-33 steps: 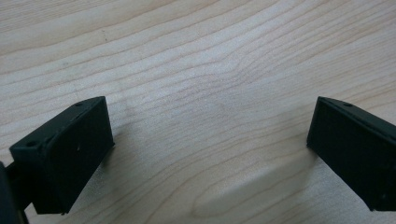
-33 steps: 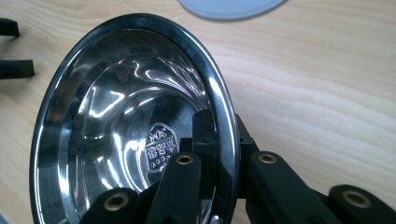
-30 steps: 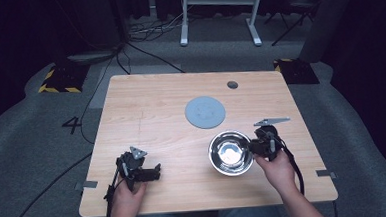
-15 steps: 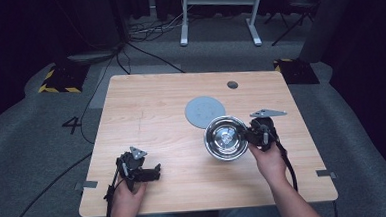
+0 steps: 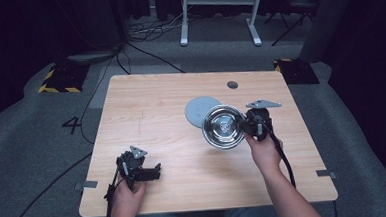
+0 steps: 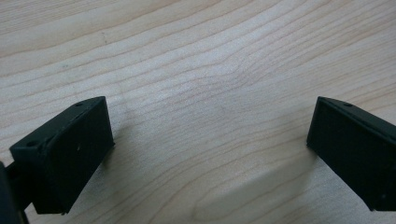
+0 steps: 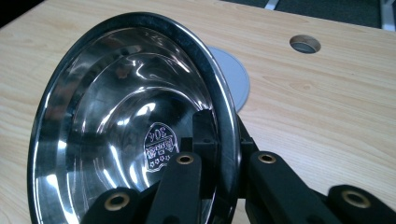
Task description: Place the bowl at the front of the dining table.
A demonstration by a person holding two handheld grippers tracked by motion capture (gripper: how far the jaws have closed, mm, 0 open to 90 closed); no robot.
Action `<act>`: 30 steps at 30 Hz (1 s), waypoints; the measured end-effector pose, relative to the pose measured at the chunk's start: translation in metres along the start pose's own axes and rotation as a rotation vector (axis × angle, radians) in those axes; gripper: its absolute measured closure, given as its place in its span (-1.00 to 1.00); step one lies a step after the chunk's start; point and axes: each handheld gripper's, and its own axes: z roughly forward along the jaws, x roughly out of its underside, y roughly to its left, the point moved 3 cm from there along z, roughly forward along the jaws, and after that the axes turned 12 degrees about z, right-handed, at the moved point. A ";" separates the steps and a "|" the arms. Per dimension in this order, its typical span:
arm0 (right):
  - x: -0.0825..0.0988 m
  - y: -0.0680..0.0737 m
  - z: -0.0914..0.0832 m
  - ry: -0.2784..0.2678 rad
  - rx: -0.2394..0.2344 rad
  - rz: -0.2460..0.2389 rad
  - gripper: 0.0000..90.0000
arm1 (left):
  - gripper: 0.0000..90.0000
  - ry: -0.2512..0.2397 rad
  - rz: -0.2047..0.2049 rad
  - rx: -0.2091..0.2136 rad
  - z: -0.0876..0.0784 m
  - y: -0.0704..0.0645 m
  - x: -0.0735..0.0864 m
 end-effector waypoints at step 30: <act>-0.058 0.006 0.030 -0.090 0.001 0.054 0.92 | -0.98 0.003 0.002 -0.004 0.000 0.000 -0.001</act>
